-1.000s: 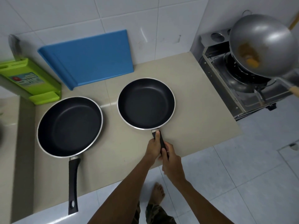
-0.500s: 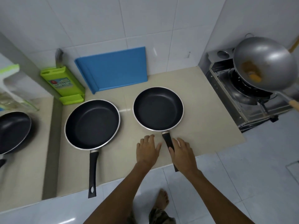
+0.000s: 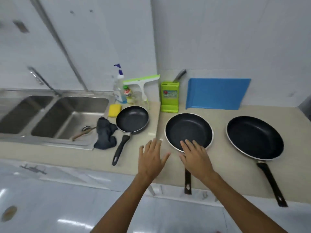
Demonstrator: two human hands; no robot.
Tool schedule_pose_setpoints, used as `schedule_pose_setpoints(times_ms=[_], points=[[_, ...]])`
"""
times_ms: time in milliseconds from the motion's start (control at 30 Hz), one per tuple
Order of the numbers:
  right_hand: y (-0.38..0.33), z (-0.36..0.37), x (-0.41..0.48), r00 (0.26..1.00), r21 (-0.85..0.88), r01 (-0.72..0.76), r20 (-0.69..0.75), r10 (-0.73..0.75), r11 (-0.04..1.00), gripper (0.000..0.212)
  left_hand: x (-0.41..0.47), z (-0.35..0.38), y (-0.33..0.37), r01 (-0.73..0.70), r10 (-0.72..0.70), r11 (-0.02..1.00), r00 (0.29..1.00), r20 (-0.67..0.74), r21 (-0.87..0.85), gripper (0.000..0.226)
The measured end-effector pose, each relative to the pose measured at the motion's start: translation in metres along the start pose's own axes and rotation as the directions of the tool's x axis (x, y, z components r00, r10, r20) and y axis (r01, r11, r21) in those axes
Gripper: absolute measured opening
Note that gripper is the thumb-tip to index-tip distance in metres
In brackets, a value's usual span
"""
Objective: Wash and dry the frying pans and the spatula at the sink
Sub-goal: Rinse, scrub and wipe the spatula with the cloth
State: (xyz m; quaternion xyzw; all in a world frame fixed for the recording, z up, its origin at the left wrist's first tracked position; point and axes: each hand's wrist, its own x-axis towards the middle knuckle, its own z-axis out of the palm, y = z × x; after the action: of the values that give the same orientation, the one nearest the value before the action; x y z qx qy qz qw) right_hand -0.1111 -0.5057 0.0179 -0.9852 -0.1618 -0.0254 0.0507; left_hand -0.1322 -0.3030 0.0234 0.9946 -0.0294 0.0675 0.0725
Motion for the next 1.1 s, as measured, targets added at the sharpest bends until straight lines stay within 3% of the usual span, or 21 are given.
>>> schedule_pose_setpoints(times_ms=[133,333,600,800,967,1100], points=[[-0.136,-0.004,0.047,0.992,-0.024,0.124,-0.014,-0.124,0.992,0.060,-0.026,-0.040,-0.136,0.174,-0.175,0.980,0.985,-0.003,0.092,0.071],[-0.300,-0.011,0.113,0.965,0.012,0.262,-0.005,-0.262,0.965,0.056,-0.049,-0.095,-0.293,0.326,-0.325,0.938,0.945,-0.028,0.117,0.071],[-0.446,0.025,0.226,0.942,0.055,0.328,0.057,-0.331,0.943,0.058,-0.013,-0.099,-0.459,0.378,-0.369,0.917,0.925,-0.086,0.126,0.069],[-0.520,0.074,0.327,0.960,0.240,0.186,0.163,-0.228,0.953,0.046,0.048,-0.081,-0.582,0.365,-0.380,0.923,0.914,0.145,0.119,0.071],[-0.563,0.093,0.388,0.940,0.383,-0.013,0.320,-0.120,0.924,0.047,0.108,-0.072,-0.662,0.348,-0.365,0.931,0.901,0.235,0.111,0.071],[-0.576,0.114,0.412,0.912,0.389,-0.179,0.411,0.004,0.904,0.049,0.151,-0.054,-0.697,0.303,-0.306,0.951,0.907,0.289,0.056,0.072]])
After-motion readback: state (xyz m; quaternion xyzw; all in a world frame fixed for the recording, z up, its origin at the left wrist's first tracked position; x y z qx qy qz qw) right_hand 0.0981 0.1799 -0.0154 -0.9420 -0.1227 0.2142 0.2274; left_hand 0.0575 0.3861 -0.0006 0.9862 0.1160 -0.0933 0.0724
